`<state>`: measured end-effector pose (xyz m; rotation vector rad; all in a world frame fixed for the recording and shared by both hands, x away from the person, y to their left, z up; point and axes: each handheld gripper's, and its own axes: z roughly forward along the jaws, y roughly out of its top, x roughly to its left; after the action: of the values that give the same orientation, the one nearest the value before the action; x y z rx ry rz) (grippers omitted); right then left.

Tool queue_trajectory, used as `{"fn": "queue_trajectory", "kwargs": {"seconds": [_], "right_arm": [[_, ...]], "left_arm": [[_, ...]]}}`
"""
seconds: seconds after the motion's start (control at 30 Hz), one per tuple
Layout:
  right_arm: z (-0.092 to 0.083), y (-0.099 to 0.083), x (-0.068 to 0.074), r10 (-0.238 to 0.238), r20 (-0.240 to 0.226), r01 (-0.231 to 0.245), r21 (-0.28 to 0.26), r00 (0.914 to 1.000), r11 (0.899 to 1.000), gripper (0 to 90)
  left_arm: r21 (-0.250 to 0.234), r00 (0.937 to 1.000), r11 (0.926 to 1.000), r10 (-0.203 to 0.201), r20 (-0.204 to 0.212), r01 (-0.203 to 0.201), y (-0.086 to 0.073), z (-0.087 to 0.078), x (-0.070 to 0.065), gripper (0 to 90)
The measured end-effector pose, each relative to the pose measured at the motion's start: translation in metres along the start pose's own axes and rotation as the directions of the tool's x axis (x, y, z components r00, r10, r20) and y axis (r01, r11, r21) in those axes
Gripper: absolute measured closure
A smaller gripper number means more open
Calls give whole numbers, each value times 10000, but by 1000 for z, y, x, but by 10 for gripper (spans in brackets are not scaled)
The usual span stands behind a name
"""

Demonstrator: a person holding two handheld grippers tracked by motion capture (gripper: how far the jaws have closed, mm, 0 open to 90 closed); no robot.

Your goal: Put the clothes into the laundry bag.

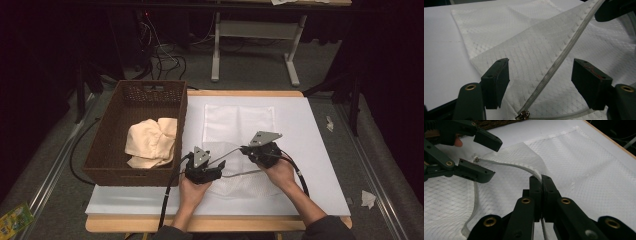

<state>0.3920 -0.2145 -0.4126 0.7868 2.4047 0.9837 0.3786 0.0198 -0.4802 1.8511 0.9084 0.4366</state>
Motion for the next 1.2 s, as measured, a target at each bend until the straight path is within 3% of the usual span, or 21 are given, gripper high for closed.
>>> {"fn": "queue_trajectory", "kwargs": {"seconds": [0.63,0.9,1.07,1.2], "right_arm": [[-13,17,-11,-102,179,109,-384,9998,9992,890],[-19,23,-14,-166,313,185,-600,9994,9980,890],[-21,23,-14,-154,283,171,-585,9995,9981,890],[-21,21,-16,-101,229,115,-596,9997,9982,890]], "left_arm": [[165,9993,9993,-337,-183,340,0,1,3,320],[142,9995,9998,-117,-279,121,1,1,0,328],[475,9997,9989,36,-225,-26,2,0,-2,333],[434,9967,9983,419,-695,-390,5,-10,-8,341]]}}
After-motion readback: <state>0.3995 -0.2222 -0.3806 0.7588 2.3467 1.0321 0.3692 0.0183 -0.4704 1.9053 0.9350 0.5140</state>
